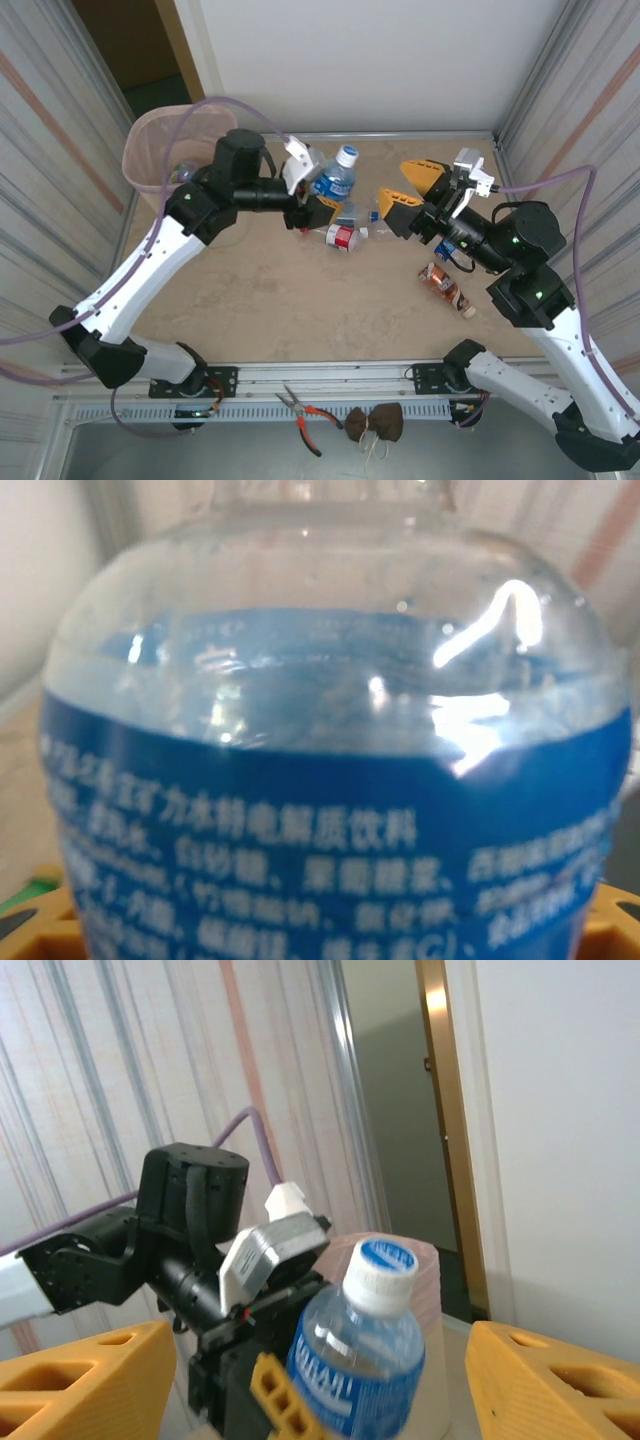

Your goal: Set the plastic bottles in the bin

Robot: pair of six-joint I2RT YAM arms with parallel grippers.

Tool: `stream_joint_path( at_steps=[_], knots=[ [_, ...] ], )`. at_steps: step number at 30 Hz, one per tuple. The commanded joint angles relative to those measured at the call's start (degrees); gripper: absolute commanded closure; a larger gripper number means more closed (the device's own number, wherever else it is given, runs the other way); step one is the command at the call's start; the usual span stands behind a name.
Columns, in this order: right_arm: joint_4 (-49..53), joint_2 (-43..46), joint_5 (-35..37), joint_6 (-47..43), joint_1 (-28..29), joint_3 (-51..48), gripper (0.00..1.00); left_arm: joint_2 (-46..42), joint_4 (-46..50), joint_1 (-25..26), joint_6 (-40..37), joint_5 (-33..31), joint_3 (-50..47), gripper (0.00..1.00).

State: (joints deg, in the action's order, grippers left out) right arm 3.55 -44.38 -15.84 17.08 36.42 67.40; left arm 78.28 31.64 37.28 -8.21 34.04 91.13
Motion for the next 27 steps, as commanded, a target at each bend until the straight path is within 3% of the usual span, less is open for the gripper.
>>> stream_joint_path(
  at_steps=[1,8,14,17,24,27],
  knots=[
    [0.4,1.0,2.0,-1.9,0.4,0.4,0.25,-3.2,3.1,-4.2,3.5,-5.8,2.7,0.44],
    [0.6,0.7,2.3,-2.0,0.4,0.4,0.24,-5.1,2.9,-21.1,17.9,-9.9,2.7,0.45],
    [0.8,0.4,2.7,-1.8,0.4,0.4,0.24,-3.4,3.6,-29.3,24.4,-15.7,4.9,0.48],
    [1.2,0.4,3.3,-1.6,0.4,0.3,0.24,-2.3,2.0,-32.3,30.2,-20.0,4.9,0.52],
    [1.9,0.8,4.6,-1.4,0.4,0.0,0.24,3.7,9.9,-32.8,44.7,-41.8,11.6,0.62],
    [2.2,0.7,4.8,-1.4,0.4,-0.1,0.24,6.8,12.0,-33.1,50.1,-44.1,14.0,0.62]
  ],
)
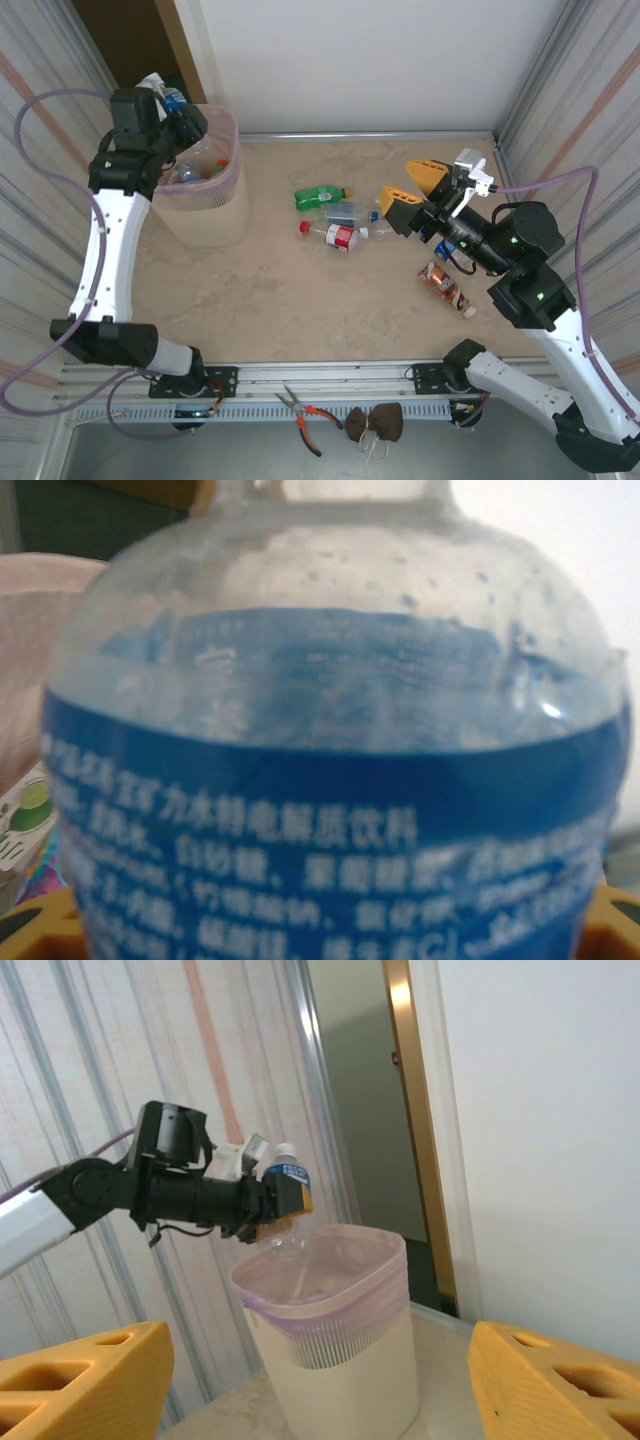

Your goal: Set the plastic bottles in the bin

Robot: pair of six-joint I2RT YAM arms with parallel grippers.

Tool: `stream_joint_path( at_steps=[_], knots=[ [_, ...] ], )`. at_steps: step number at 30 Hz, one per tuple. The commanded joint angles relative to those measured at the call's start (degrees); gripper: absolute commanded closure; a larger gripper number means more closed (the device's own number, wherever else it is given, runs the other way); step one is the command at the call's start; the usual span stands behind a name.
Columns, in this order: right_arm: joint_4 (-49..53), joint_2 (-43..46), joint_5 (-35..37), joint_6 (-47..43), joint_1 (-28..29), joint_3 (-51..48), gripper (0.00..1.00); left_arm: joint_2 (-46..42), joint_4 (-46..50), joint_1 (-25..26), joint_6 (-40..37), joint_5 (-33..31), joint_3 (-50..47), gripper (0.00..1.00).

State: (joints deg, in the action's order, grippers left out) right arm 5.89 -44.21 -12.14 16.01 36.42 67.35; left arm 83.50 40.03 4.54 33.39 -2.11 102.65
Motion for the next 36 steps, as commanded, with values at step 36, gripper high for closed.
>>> stream_joint_path(
  at_steps=[36],
  knots=[
    [6.4,6.1,6.3,-0.2,0.4,-2.2,0.23,23.4,-3.2,-8.3,57.7,2.0,4.3,0.27]
  ],
)
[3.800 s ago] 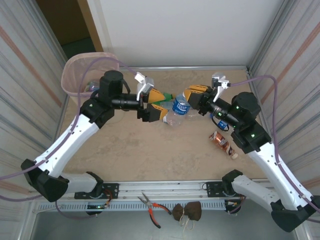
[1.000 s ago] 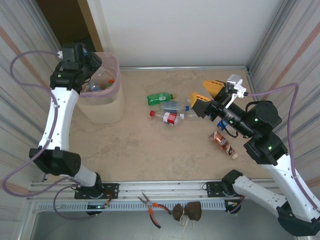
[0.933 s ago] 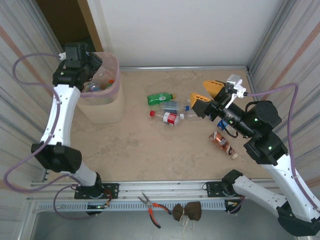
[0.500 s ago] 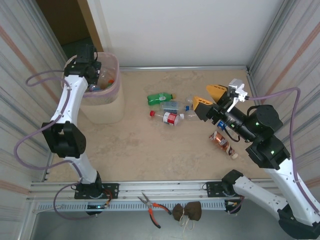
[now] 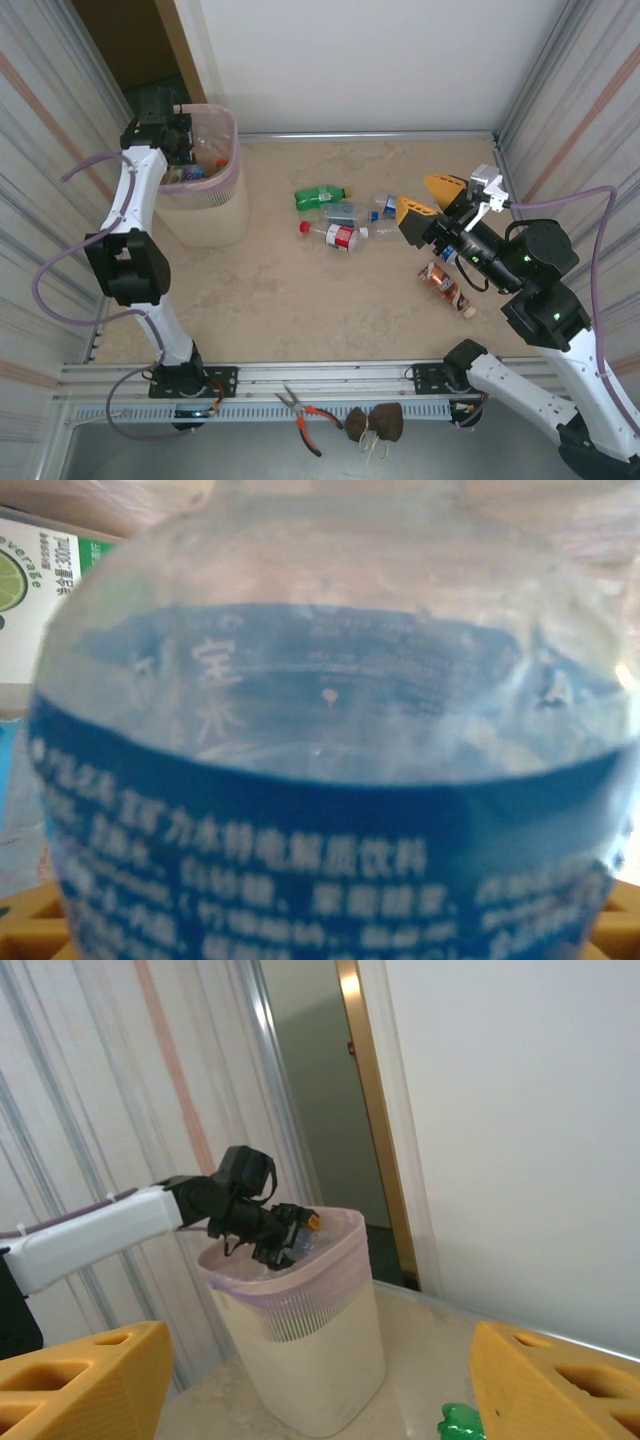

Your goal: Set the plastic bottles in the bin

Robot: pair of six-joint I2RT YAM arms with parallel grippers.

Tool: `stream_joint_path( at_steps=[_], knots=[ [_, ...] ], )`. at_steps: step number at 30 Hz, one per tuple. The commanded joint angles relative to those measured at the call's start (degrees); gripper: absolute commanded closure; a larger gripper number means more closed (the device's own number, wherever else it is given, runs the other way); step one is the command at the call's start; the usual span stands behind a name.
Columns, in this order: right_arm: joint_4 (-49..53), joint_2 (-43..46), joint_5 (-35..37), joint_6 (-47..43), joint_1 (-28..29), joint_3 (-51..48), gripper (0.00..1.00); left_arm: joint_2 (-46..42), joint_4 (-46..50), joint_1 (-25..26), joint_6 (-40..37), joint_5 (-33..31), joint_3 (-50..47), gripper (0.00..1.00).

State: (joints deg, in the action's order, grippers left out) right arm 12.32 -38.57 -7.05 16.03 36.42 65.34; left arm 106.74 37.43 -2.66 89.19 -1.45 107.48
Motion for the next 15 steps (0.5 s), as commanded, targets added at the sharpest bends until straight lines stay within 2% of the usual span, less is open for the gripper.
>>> stream_joint_path(
  at_steps=[1,7,15],
  knots=[
    [-0.1,0.3,1.2,-0.2,0.4,-0.1,0.23,0.1,-1.0,-1.2,2.0,1.9,-0.6,0.25],
    [-0.5,-0.3,0.8,0.0,0.4,0.0,0.23,-1.4,-1.1,-1.3,1.4,3.0,-0.1,0.18],
    [-0.9,-0.7,0.6,0.1,0.4,0.0,0.23,-4.8,-2.2,-1.4,1.6,3.6,-1.2,0.19]
  ],
)
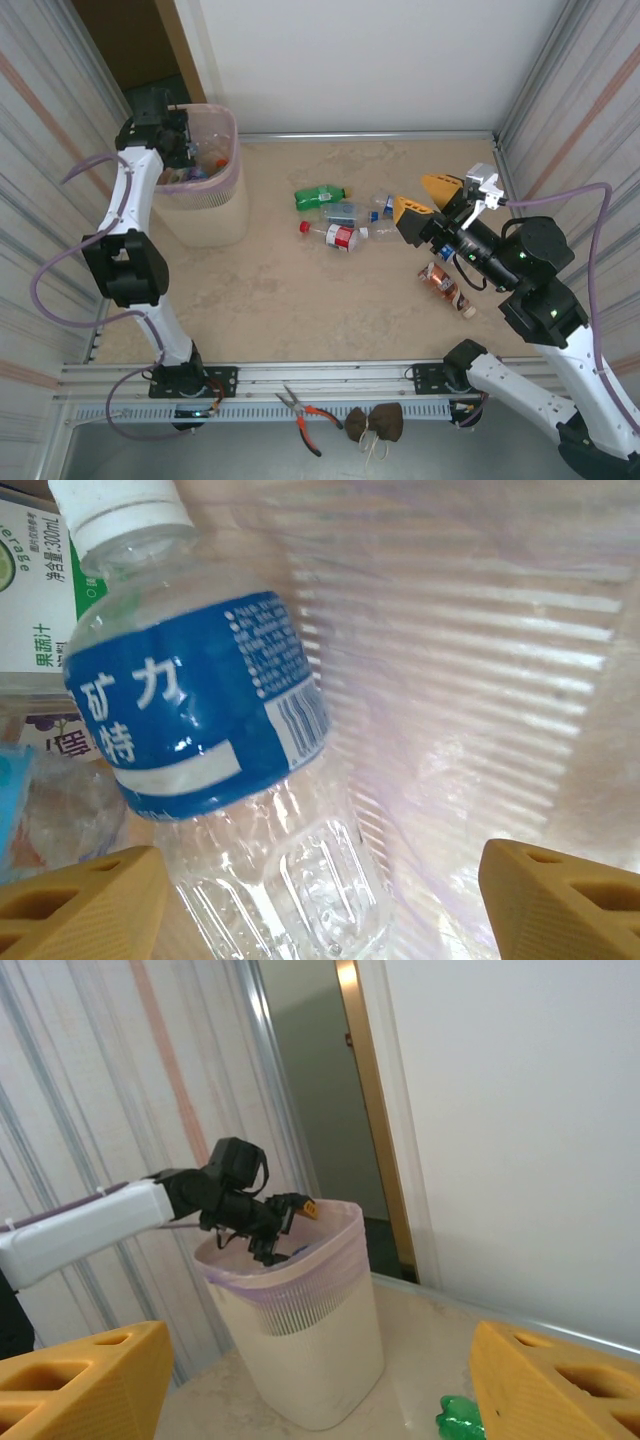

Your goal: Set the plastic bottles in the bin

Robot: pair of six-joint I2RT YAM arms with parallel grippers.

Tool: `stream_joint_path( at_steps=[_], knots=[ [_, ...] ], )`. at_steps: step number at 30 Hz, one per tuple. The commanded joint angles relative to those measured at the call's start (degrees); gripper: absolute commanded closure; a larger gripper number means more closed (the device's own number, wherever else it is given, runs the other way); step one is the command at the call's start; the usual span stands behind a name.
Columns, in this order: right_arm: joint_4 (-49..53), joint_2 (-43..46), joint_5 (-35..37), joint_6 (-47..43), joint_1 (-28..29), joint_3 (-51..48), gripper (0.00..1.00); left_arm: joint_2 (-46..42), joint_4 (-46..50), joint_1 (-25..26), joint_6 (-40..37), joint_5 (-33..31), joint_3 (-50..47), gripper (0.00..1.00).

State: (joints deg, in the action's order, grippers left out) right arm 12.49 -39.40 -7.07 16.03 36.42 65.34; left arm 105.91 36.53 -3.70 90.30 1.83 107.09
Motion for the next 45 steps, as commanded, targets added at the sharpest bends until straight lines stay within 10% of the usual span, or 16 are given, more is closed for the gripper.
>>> stream_joint_path(
  at_steps=[1,20,32,45],
  knots=[
    [-1.2,0.1,0.6,0.2,0.4,-0.1,0.23,-4.4,-1.3,-0.3,0.4,0.4,-0.9,0.2],
    [0.0,0.2,2.5,0.1,0.4,-0.7,0.23,-7.6,-7.8,-0.4,-7.0,5.0,-4.2,0.42],
    [20.9,-8.7,22.6,1.2,-1.6,5.1,0.19,-14.0,-13.0,0.6,-33.1,10.9,-6.2,0.41],
    [35.9,-16.9,10.4,-9.6,-16.7,3.1,0.18,-27.8,-16.6,2.4,-55.1,25.9,-20.3,0.4]
  ],
)
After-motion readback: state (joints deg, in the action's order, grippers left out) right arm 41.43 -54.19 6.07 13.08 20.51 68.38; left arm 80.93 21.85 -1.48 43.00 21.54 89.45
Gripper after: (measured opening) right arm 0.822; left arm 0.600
